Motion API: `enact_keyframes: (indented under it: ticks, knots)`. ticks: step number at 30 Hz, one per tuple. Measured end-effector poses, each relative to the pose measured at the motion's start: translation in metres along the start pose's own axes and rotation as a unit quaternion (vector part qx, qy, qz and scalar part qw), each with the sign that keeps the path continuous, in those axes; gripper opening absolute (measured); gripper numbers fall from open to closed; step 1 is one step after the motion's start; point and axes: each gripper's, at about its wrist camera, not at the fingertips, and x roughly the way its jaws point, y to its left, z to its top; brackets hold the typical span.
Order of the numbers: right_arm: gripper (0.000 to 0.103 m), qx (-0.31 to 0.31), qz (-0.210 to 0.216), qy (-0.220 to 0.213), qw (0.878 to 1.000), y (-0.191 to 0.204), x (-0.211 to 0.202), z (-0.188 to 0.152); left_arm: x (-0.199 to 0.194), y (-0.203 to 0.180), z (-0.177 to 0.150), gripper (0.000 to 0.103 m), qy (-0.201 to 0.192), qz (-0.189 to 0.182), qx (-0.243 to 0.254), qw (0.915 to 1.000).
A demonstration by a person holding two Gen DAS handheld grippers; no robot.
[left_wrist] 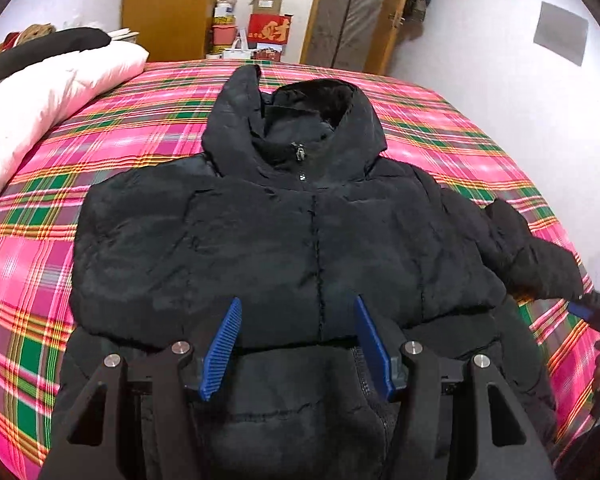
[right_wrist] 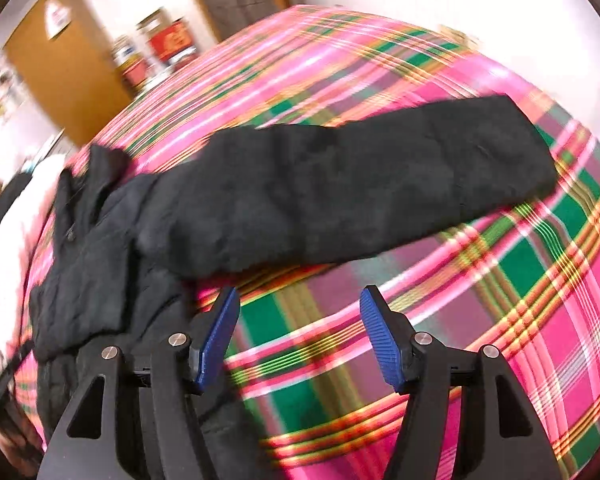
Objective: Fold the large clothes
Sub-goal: 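Grasp the other sleeve with the right tool and fold it across the body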
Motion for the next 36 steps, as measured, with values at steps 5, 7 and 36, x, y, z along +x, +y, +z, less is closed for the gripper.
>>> enact_keyframes:
  ticks: [5,7,36]
  knots:
    - [0.063,0.097,-0.007,0.001,0.995,-0.051,0.022,0.015,0.014,-0.001,0.010,0.060,-0.002,0.021,0.014,0.9997]
    - [0.063,0.142,-0.008,0.001,0.990,-0.073,0.031,0.019,0.017,0.003,0.014,0.060,-0.004,0.026,0.006,0.9996]
    - [0.008,0.040,0.107,-0.144,0.983,0.018,-0.100,0.077,0.015,0.045,0.022,0.060,-0.011,0.060,-0.058,0.9965]
